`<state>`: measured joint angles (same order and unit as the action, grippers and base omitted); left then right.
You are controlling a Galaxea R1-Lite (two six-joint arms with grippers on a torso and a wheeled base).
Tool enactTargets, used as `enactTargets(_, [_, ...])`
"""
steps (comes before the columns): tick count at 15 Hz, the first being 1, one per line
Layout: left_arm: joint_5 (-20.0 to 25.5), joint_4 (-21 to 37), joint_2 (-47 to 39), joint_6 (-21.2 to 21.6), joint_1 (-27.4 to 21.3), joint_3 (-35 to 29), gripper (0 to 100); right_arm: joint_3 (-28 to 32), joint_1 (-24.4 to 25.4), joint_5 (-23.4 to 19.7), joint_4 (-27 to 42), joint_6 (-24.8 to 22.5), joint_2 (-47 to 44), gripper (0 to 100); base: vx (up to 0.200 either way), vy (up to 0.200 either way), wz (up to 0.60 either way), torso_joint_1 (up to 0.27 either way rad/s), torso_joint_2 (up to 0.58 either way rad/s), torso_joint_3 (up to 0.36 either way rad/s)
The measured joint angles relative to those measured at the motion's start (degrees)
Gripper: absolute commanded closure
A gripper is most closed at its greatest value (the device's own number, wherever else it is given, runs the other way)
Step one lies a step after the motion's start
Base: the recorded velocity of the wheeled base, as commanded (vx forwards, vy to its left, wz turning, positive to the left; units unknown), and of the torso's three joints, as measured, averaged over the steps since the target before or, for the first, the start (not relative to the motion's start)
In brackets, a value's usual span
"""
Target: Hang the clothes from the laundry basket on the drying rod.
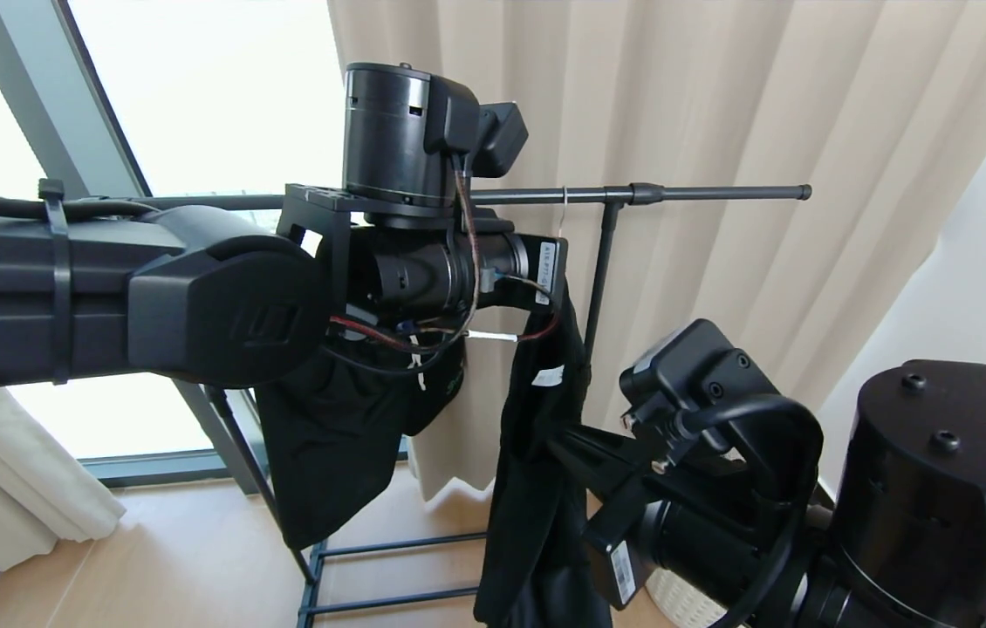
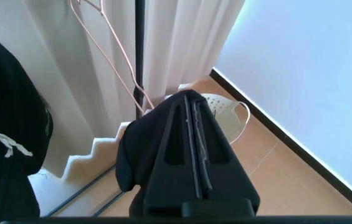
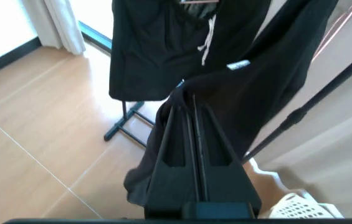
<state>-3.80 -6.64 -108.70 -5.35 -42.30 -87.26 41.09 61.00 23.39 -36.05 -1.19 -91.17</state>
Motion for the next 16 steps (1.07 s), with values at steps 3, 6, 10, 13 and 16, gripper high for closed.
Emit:
enactTargets(3, [-0.11, 1.74, 0.00, 0.02, 0.02, -0.26, 100, 0.88, -0.61, 0.20, 0.59, 1.49, 0.71, 100, 0.000, 0.000, 0.00, 0.000, 0.00, 0.000])
enactTargets(6, [-0.43, 5.99, 1.16, 0.05, 0.40, -0.15, 100, 0.66, -5.61, 0.44, 3.40, -3.18, 1.77, 100, 0.000, 0.000, 0.00, 0.000, 0.00, 0.000])
enactTargets(10, [-0.76, 13.45, 4.43, 0.32, 2.50, 0.49, 100, 0.83, -16.14, 2.49, 6.55, -10.30, 2.54, 100, 0.000, 0.000, 0.00, 0.000, 0.00, 0.000])
enactTargets(13, [-1.58, 21.47, 6.42, 1.06, 3.22, 1.95, 100, 3.55, -20.89, 7.51, 6.49, -11.42, 1.05, 100, 0.000, 0.000, 0.00, 0.000, 0.00, 0.000])
enactTargets(16, [-1.74, 23.09, 9.36, 3.00, 3.17, 7.83, 100, 7.39, -23.05, 11.23, 6.16, -10.62, -1.82, 100, 0.000, 0.000, 0.00, 0.000, 0.00, 0.000])
